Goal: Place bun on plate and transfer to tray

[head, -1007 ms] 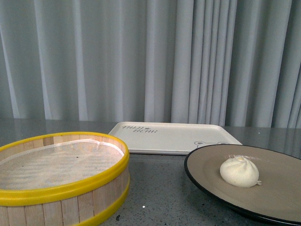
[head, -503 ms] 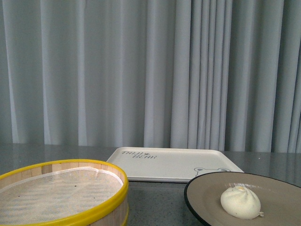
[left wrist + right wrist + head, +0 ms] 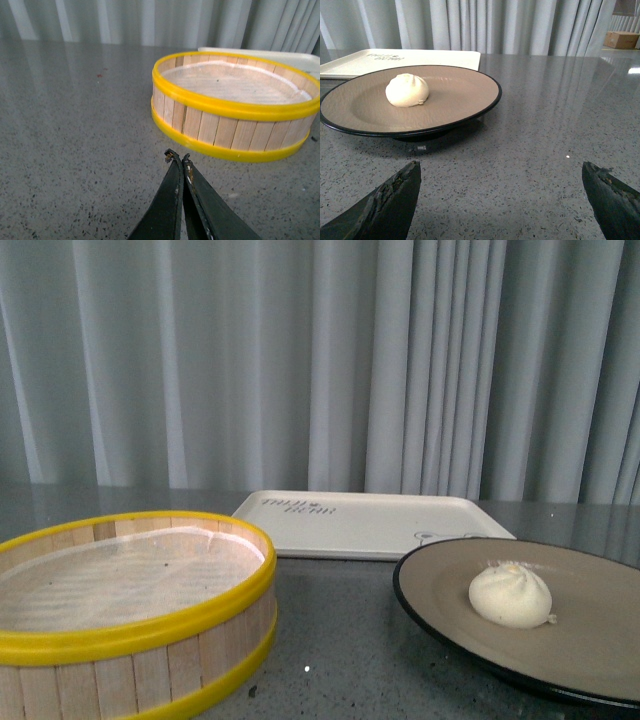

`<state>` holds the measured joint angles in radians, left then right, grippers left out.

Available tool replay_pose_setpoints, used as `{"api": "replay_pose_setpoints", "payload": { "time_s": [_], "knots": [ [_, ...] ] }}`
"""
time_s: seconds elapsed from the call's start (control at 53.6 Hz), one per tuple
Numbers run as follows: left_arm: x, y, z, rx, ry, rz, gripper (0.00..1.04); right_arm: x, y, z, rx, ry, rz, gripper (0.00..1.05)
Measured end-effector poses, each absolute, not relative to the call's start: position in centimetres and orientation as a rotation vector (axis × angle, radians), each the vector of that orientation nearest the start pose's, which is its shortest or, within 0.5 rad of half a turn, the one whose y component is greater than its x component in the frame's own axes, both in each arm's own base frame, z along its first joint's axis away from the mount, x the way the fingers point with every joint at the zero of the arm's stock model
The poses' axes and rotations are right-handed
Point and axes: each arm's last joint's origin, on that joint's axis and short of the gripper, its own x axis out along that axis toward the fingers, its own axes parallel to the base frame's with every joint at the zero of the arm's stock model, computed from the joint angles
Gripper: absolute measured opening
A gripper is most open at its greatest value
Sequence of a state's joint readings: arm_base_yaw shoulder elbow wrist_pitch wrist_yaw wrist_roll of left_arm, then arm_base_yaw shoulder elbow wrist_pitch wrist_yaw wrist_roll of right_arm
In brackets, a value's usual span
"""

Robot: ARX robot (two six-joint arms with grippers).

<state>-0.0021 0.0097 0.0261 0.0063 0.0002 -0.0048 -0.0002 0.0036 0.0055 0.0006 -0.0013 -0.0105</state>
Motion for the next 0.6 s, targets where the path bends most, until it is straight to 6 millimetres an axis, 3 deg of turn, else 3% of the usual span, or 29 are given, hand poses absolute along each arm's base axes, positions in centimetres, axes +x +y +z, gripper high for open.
{"api": "replay_pose_setpoints", "payload": {
  "time_s": [0.131,0.242,0.503,0.597],
  "knots": [
    [9.64,-0.02,17.22,-0.006,-0.023,-0.002,0.05,9.76,0.0,16.52,-0.01,-0.002,0.001,0.96],
    [9.63,-0.02,17.22,-0.005,-0.023,-0.002,0.23,9.76,0.0,16.52,-0.01,-0.002,0.001,0.96],
    [9.63,-0.02,17.22,-0.005,-0.023,-0.002,0.85,9.76,0.0,16.52,-0.01,-0.002,0.001,0.96],
    [9.63,-0.02,17.22,-0.004,-0.023,-0.002,1.0,9.76,0.0,16.52,-0.01,-0.002,0.001,0.96]
  ]
}}
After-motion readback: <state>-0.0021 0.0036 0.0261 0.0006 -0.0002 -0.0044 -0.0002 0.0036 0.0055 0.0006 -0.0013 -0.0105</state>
